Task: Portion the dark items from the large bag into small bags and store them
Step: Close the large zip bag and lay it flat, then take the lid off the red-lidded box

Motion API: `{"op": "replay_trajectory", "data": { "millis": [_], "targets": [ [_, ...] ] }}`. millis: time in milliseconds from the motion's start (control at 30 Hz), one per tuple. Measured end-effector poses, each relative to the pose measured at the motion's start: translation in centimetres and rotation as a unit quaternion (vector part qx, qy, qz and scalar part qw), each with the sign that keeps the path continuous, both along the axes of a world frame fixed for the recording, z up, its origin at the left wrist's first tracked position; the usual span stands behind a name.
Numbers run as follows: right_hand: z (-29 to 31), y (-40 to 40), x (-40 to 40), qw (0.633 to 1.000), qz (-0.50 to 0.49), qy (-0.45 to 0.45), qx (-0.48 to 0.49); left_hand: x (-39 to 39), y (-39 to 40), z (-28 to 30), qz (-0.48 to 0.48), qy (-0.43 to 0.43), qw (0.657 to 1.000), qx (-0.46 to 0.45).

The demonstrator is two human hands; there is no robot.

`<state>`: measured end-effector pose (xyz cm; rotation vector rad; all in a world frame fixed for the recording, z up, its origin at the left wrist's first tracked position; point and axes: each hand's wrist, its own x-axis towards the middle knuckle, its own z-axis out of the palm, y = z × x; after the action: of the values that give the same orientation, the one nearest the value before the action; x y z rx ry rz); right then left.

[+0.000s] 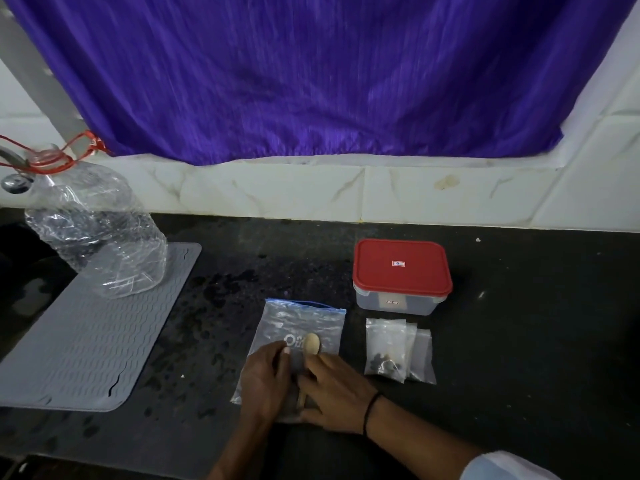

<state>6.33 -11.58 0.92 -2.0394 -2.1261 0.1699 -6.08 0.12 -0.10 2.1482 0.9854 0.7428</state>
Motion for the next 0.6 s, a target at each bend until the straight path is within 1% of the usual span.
{"op": "replay_trajectory", "data": {
  "millis": [67,133,167,233,367,433,500,600],
  "targets": [
    [0.8,-0.7,0.3,1.000,-0.005,0.016,0.008,0.4,-0.1,0.4,-0.001,0.025,0.999,0.040],
    [2.0,-1.1,0.7,0.998,-0.021,0.043,0.052,0.8,-0.1,0.9,-0.004,0.041,0.997,0.071],
    [2.9,-1.3,1.3,0.994,-0.044,0.060,0.081,1.4,-0.2,1.4,-0.015,0.036,0.997,0.060],
    [4.6,-1.5,3.1,0.981,-0.113,0.070,0.142,2.9,-0.2,2.4,-0.038,0.003,0.999,0.010],
    [6.9,-2.2,8.8,0.943,-0.263,0.016,0.201,7.5,-0.1,4.3,-0.060,-0.036,0.995,-0.073],
    [7.6,-2.8,11.3,0.932,-0.312,-0.016,0.185,9.9,-0.3,5.4,-0.082,-0.041,0.992,-0.091],
    [7.9,-3.2,12.9,0.928,-0.339,-0.041,0.146,12.1,-0.6,6.3,-0.085,-0.029,0.989,-0.114],
    [8.0,-3.6,14.3,0.934,-0.336,-0.058,0.102,14.8,-1.2,7.4,-0.074,-0.020,0.974,-0.213]
  ]
}}
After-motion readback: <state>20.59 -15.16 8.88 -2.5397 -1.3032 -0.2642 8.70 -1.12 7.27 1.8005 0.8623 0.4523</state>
